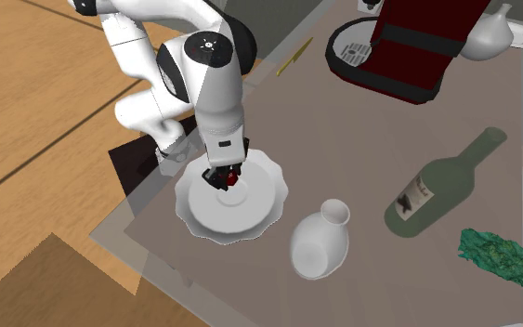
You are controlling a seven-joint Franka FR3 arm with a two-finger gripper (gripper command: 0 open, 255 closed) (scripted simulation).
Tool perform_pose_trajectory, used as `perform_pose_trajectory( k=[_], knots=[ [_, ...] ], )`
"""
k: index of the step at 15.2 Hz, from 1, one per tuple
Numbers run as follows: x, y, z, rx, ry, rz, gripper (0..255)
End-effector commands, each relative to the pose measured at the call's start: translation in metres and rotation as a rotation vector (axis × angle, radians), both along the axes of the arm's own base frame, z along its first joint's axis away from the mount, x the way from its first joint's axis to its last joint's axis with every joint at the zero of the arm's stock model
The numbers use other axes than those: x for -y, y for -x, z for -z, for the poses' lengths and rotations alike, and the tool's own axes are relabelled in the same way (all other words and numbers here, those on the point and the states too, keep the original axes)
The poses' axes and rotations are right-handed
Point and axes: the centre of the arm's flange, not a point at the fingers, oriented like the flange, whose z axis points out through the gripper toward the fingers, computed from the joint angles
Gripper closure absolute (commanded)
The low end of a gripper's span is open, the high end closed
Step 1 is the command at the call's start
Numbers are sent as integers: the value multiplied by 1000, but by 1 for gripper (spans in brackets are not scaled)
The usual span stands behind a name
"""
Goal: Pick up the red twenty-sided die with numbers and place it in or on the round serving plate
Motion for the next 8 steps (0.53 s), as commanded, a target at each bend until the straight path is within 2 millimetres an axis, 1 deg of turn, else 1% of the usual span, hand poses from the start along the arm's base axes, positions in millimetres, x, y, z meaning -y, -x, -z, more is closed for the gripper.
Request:
perform_pose_trajectory(
  k=[1,5,8],
  knots=[
    [0,-1,11,1,0,0,255],
    [0,-1,31,1,0,0,255],
    [0,-1,31,1,0,0,255]
  ],
)
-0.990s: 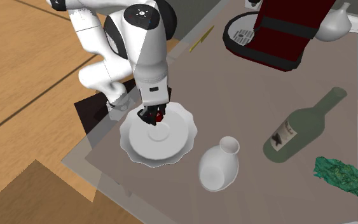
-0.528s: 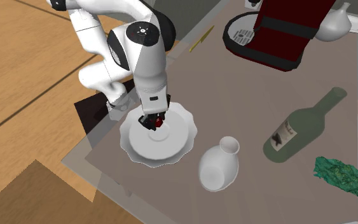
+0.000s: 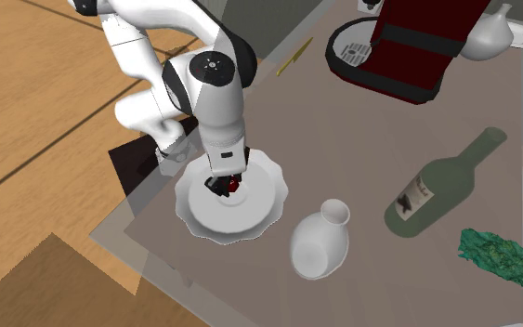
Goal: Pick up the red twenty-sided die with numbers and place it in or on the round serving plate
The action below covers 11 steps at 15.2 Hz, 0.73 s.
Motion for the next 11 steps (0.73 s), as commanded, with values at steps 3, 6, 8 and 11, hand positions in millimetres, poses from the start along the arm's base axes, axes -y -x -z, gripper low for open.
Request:
perform_pose_trajectory(
  k=[3,6,8,11],
  knots=[
    [0,0,0,0,0,0,255],
    [0,0,0,0,0,0,0],
    [0,0,0,0,0,0,0],
    [0,0,0,0,0,0,0]
  ],
)
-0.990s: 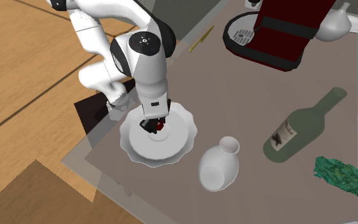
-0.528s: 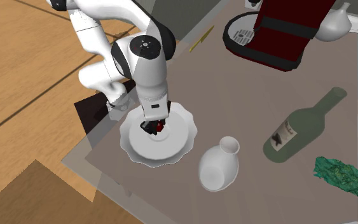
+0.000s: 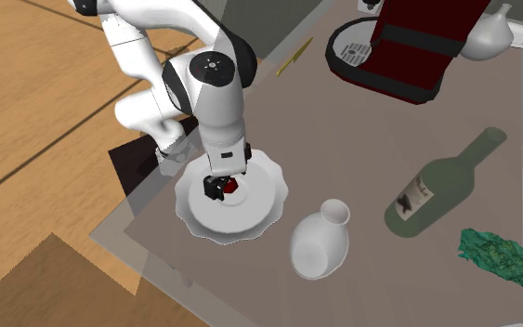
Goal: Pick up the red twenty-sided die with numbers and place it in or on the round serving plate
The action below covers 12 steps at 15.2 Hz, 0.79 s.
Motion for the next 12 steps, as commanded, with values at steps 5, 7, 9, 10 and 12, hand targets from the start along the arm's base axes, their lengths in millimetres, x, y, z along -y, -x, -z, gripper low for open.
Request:
perform_pose_trajectory(
  k=[5,7,9,10,12],
  knots=[
    [-1,0,-50,0,0,0,0],
    [-1,0,-50,0,0,0,0],
    [-1,0,-50,0,0,0,0],
    [-1,0,-50,0,0,0,0],
    [-1,0,-50,0,0,0,0]
  ],
)
